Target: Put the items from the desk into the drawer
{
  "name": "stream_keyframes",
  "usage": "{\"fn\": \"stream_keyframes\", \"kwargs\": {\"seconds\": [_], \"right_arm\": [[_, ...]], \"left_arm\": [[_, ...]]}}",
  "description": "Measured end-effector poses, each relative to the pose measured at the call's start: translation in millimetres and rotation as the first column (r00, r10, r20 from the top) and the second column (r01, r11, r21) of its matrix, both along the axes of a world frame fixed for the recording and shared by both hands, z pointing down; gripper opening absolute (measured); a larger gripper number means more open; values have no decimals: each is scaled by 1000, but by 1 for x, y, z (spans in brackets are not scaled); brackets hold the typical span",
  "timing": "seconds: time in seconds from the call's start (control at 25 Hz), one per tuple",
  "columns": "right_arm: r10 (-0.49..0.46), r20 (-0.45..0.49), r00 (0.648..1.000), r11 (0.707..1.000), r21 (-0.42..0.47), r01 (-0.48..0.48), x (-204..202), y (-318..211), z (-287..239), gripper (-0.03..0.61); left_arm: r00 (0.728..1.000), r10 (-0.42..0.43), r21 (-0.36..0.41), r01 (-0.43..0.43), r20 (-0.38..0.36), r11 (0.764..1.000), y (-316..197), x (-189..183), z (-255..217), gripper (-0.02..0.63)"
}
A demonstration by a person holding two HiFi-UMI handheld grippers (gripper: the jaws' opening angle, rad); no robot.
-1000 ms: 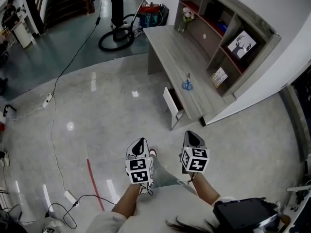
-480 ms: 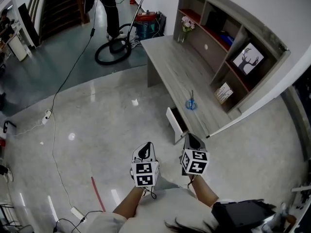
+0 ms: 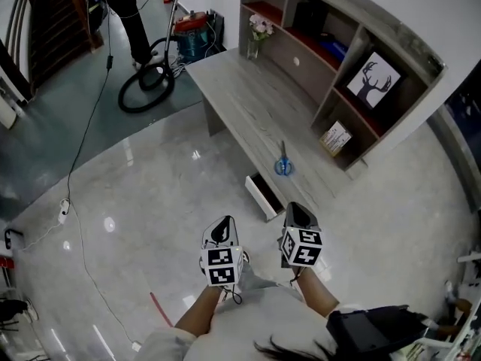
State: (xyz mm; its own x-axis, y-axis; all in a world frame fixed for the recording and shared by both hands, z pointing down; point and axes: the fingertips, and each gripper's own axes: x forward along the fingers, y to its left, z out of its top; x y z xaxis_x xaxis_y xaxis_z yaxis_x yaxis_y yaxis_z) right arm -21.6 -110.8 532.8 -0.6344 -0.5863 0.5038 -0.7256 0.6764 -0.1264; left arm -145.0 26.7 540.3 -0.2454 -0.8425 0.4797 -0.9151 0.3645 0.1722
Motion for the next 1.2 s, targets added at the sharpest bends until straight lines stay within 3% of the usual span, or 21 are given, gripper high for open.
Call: {"fn": "stream_keyframes", "kwargs": {"seconds": [0.24,0.88,1.2], "right_arm": [[50,-7,999,999,-4,-50,-8,-30,1,-2],[160,7,987,987,-2,-160,-10,-75,-4,-2],[279,10,960,960,-27,-278,-18,-84,0,-2]], "left_arm": [[996,90,2,-90,-6,996,-38,-8,-2,-3],[978,209,29,-209,4,977,-110,-24,-15,-3],[940,342,11,-342,-8,940,-144,-34,-8,-3]]}}
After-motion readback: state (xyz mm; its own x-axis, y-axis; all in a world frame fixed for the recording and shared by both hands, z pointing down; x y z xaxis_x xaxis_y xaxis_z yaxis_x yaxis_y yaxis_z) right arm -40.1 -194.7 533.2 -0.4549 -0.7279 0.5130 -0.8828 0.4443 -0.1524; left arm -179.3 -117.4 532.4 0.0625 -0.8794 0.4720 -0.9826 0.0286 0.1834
